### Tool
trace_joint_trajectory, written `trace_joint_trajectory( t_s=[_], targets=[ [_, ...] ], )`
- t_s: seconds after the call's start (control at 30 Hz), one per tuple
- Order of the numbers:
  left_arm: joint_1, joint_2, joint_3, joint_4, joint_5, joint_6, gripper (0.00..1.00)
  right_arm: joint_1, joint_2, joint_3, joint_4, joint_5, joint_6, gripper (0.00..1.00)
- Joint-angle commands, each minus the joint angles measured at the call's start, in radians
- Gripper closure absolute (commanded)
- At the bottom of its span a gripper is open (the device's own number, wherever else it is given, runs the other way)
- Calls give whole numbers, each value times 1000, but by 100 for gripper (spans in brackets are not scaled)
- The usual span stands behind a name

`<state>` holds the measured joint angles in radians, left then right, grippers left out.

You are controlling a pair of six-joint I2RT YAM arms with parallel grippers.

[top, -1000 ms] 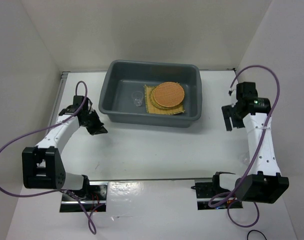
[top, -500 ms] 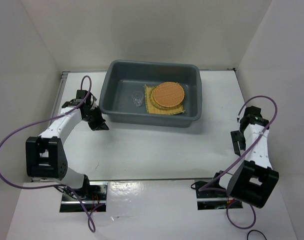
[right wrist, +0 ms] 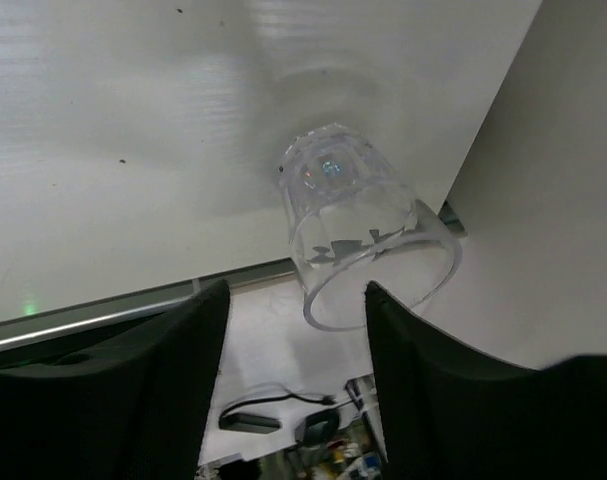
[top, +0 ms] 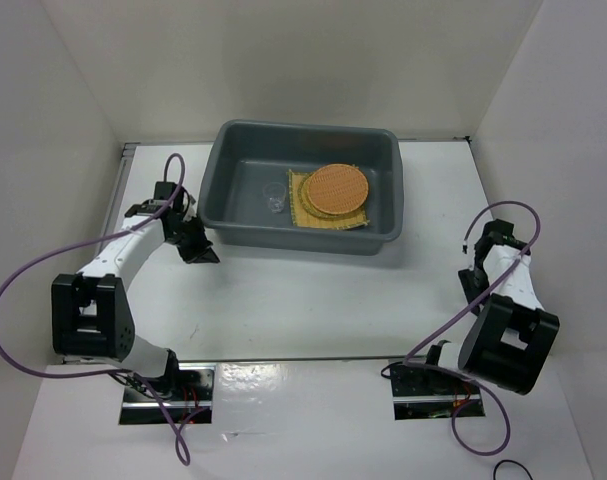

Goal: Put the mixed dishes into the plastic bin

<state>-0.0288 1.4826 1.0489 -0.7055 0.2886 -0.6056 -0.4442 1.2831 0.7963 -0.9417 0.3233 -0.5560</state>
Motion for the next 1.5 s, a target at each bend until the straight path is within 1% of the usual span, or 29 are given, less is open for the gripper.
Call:
trace_joint_trajectory(
  t_s=[0.0,0.07,0.1,0.13,0.17,0.2,0.27,0.33,0.37,0.4,0.43,0.47,0.5,0.53,0.57,0.6,0.63,0.7,0.77,0.8,0.87,0.9,0.97,1.0,1.07,1.1,1.17,1.23,1.47],
  targets=[
    [-3,-53,-33,-9,20,-6,95,-8,22,1,58,-24,-27,50],
    [-3,-65,-49,0,20,-16,95,-8,45,-9,58,-24,-27,60],
    [-3,-77,-49,0,20,-16,95,-8,54,-9,58,-24,-27,69],
    [-3,-90,-64,0,20,-16,95,-8,65,-9,58,-24,-27,90],
    [-3,-90,-78,0,20,-26,95,-8,77,18,58,-24,-15,98],
    [-3,-102,-78,9,20,-26,95,-8,78,43,28,-38,-15,100],
    [-3,-113,-96,9,9,-26,95,5,49,133,-6,-63,-1,100],
    [-3,-123,-105,9,9,-36,95,51,12,208,-49,-85,33,100],
    [-3,-136,-105,18,9,-46,95,99,12,315,-71,-104,44,100],
    [-3,-136,-115,18,9,-46,95,132,12,375,-95,-116,60,100],
    [-3,-145,-115,18,9,-57,95,174,22,503,-145,-141,105,100],
    [-3,-145,-115,29,9,-57,95,262,36,573,-172,-164,123,100],
    [-3,-154,-115,29,9,-57,95,309,50,640,-198,-197,139,100],
    [-3,-154,-115,29,0,-66,95,353,82,705,-230,-232,168,100],
    [-3,-154,-115,29,0,-66,95,455,103,815,-241,-272,180,100],
    [-3,-154,-115,29,0,-75,95,501,128,863,-250,-288,180,100],
    [-3,-154,-115,29,0,-75,95,536,154,945,-262,-297,180,100],
    [-3,-165,-104,29,-11,-75,95,585,238,1013,-263,-297,171,100],
    [-3,-189,-104,29,-20,-85,95,607,338,1110,-290,-346,171,100],
    [-3,-199,-104,29,-20,-97,95,655,367,1165,-290,-365,171,100],
    [-3,-223,-115,29,-29,-112,94,731,442,1210,-290,-375,151,100],
    [-3,-223,-127,29,-29,-127,94,819,468,1230,-290,-375,142,100],
    [-3,-255,-139,38,-29,-143,94,898,528,1287,-290,-375,133,100],
    [-3,-255,-139,38,-29,-157,94,965,592,1340,-290,-366,133,100],
    [-3,-289,-139,38,-40,-170,93,1027,686,1402,-290,-366,133,100],
    [-3,-298,-150,38,-40,-183,93,1076,717,1460,-290,-366,133,100],
    [-3,-321,-150,29,-51,-197,93,1114,803,1532,-310,-366,133,100],
    [-3,-344,-161,17,-51,-207,93,1150,849,1558,-310,-378,133,100],
    [-3,-467,-204,-35,-80,-252,90,1150,1018,1664,-319,-455,122,100]
  ],
)
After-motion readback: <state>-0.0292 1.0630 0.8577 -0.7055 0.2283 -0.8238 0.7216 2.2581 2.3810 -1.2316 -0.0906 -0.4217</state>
